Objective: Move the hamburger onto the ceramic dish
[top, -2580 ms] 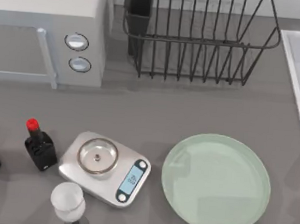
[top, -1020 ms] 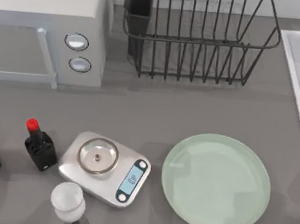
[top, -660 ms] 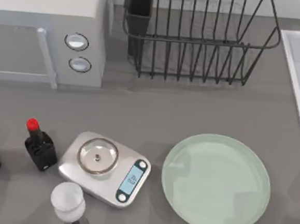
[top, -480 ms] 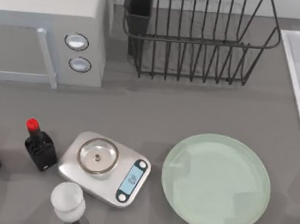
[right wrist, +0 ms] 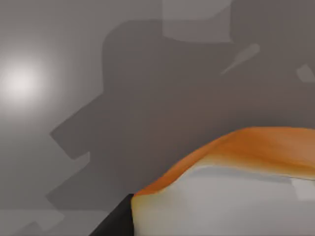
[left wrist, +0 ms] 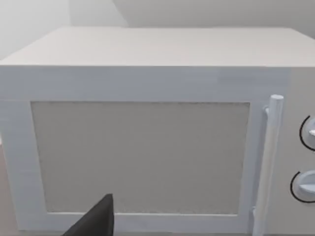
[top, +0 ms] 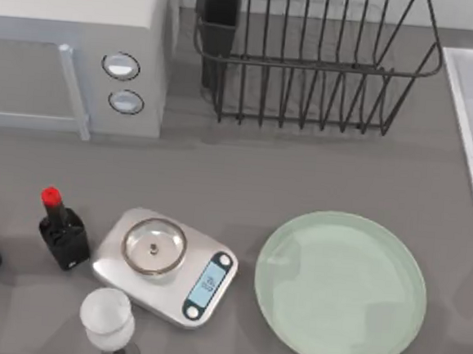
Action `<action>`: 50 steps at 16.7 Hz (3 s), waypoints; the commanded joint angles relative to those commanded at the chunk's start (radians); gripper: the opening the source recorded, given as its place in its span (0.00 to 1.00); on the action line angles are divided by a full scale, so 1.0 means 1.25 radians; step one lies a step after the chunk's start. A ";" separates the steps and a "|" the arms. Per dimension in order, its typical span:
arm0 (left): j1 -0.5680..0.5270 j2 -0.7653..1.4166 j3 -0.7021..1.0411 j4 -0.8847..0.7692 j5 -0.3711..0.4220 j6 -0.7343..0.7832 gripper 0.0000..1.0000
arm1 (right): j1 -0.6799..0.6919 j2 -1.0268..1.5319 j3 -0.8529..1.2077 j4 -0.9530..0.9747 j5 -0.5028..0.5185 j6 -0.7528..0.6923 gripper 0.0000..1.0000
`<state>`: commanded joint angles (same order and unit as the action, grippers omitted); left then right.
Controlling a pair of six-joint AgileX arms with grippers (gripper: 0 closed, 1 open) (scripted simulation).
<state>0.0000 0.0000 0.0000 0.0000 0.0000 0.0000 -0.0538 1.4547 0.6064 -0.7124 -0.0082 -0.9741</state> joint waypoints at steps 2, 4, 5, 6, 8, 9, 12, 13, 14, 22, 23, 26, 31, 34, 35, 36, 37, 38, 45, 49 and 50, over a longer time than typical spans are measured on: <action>0.000 0.000 0.000 0.000 0.000 0.000 1.00 | -0.001 -0.016 0.035 -0.047 0.000 -0.003 0.00; 0.000 0.000 0.000 0.000 0.000 0.000 1.00 | -0.001 -0.040 0.081 -0.127 0.000 -0.007 0.00; 0.000 0.000 0.000 0.000 0.000 0.000 1.00 | -0.001 -0.054 0.105 -0.179 0.000 -0.008 0.00; 0.000 0.000 0.000 0.000 0.000 0.000 1.00 | -0.002 -0.069 0.130 -0.230 0.000 -0.008 0.00; 0.000 0.000 0.000 0.000 0.000 0.000 1.00 | -0.002 -0.101 0.179 -0.308 0.000 -0.008 0.00; 0.000 0.000 0.000 0.000 0.000 0.000 1.00 | -0.003 -0.116 0.200 -0.335 0.000 -0.007 0.00; 0.000 0.000 0.000 0.000 0.000 0.000 1.00 | -0.003 -0.136 0.225 -0.364 0.000 -0.005 0.00; 0.000 0.000 0.000 0.000 0.000 0.000 1.00 | -0.003 -0.136 0.225 -0.364 0.000 -0.005 0.00; 0.000 0.000 0.000 0.000 0.000 0.000 1.00 | -0.003 -0.136 0.225 -0.364 0.000 -0.005 0.00; 0.000 0.000 0.000 0.000 0.000 0.000 1.00 | 0.100 -0.043 0.304 -0.364 0.002 -0.185 0.00; 0.000 0.000 0.000 0.000 0.000 0.000 1.00 | 0.129 -0.017 0.326 -0.365 0.003 -0.245 0.00; 0.000 0.000 0.000 0.000 0.000 0.000 1.00 | 0.228 0.071 0.395 -0.368 0.003 -0.467 0.00; 0.000 0.000 0.000 0.000 0.000 0.000 1.00 | 0.400 0.215 0.510 -0.359 0.002 -0.869 0.00; 0.000 0.000 0.000 0.000 0.000 0.000 1.00 | 0.488 0.278 0.569 -0.343 0.004 -1.049 0.00; 0.000 0.000 0.000 0.000 0.000 0.000 1.00 | 0.513 0.294 0.586 -0.337 0.005 -1.093 0.00; 0.000 0.000 0.000 0.000 0.000 0.000 1.00 | 0.534 0.307 0.601 -0.331 0.006 -1.130 0.00; 0.000 0.000 0.000 0.000 0.000 0.000 1.00 | 0.551 0.318 0.613 -0.327 0.008 -1.159 0.00; 0.000 0.000 0.000 0.000 0.000 0.000 1.00 | 0.563 0.325 0.622 -0.323 0.009 -1.179 0.00; 0.000 0.000 0.000 0.000 0.000 0.000 1.00 | 0.570 0.328 0.623 -0.318 0.009 -1.193 0.00; 0.000 0.000 0.000 0.000 0.000 0.000 1.00 | 0.576 0.357 0.571 -0.233 0.009 -1.201 0.00; 0.000 0.000 0.000 0.000 0.000 0.000 1.00 | 0.574 0.365 0.554 -0.208 0.009 -1.198 0.00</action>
<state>0.0000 0.0000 0.0000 0.0000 0.0000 0.0000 0.6639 1.9110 1.2983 -0.9726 0.0028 -2.4721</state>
